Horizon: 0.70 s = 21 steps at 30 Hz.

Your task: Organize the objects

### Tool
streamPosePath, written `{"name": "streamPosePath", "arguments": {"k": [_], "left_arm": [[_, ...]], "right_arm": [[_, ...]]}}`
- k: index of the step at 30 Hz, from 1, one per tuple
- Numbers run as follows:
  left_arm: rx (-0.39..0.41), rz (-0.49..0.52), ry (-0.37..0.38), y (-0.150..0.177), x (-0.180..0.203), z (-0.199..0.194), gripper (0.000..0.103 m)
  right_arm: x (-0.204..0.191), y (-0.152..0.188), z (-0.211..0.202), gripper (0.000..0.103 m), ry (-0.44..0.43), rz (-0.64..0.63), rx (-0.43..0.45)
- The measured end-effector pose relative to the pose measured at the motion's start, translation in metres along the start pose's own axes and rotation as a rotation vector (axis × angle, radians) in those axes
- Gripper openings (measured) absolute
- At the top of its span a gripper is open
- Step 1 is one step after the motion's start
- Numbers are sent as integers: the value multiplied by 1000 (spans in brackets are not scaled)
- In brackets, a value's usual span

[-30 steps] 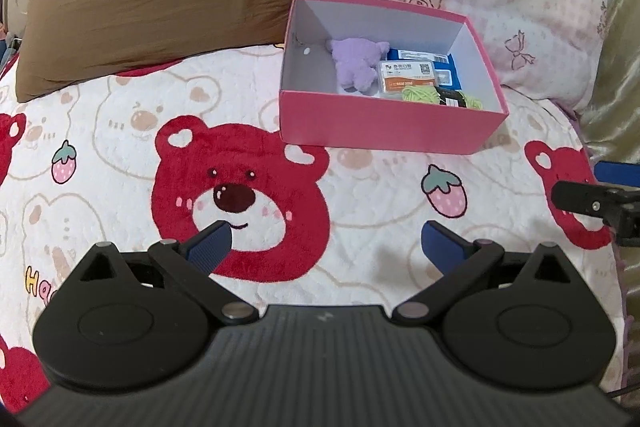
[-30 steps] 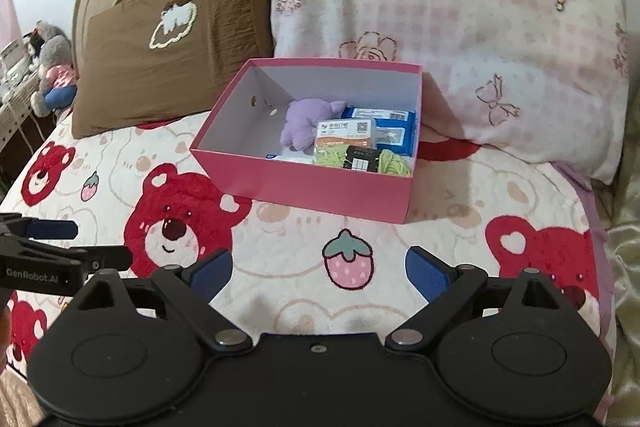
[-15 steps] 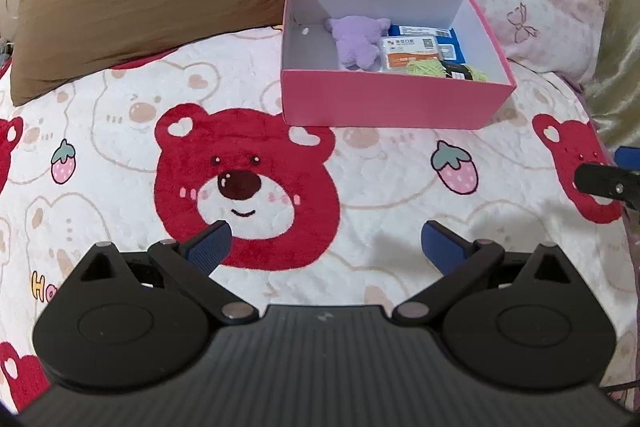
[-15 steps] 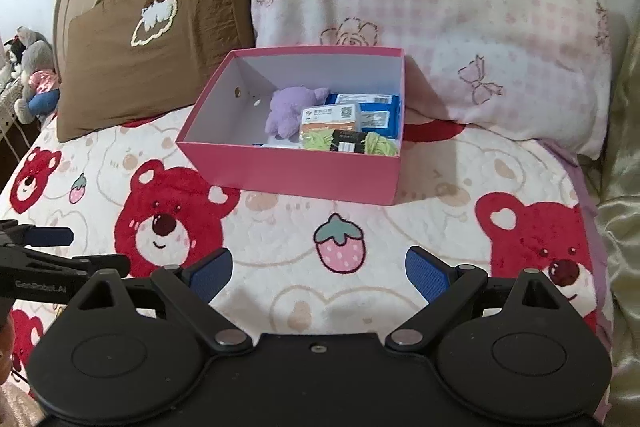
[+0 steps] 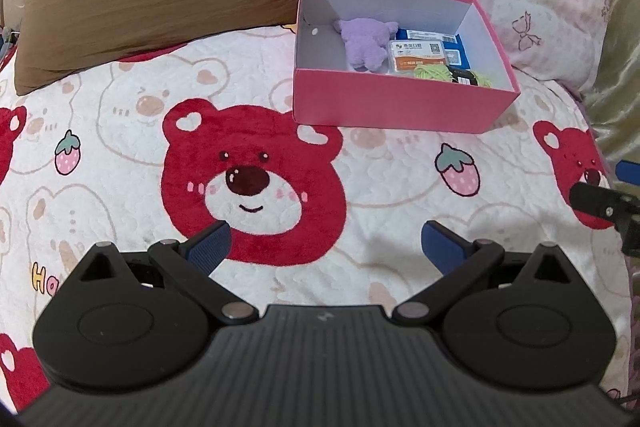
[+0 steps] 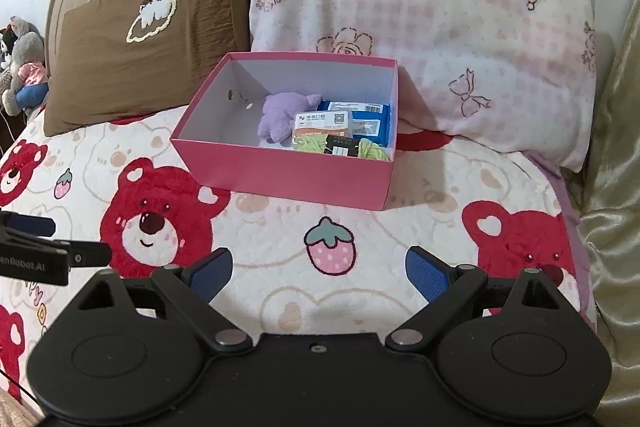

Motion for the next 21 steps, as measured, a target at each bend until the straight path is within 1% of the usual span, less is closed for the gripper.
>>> {"name": "streamPosePath", "arguments": {"k": [4, 12, 15, 18, 21], "left_arm": [[-4, 3, 1, 1, 1, -2, 103], [-8, 24, 5, 3, 6, -2, 103], [-9, 47, -1, 4, 10, -2, 103], [-17, 46, 10, 5, 12, 0, 103], [-22, 53, 7, 6, 14, 1, 103]], "right_arm": [[-6, 2, -1, 96, -7, 3, -7], [-19, 3, -5, 96, 7, -49, 9], [-17, 4, -4, 96, -37, 1, -22], [-15, 6, -2, 95, -81, 63, -56], [-15, 8, 0, 96, -80, 65, -64]]}}
Point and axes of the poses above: each gripper's, at about its wrist camera, not at the fingertips, and z roughly the way its jaws point, x to its right, y to its underside, the point moved 4 cm from there along z, roughly the way its jaws point, and after that the axes turned 7 degrees about x, right-handed, at the moved point
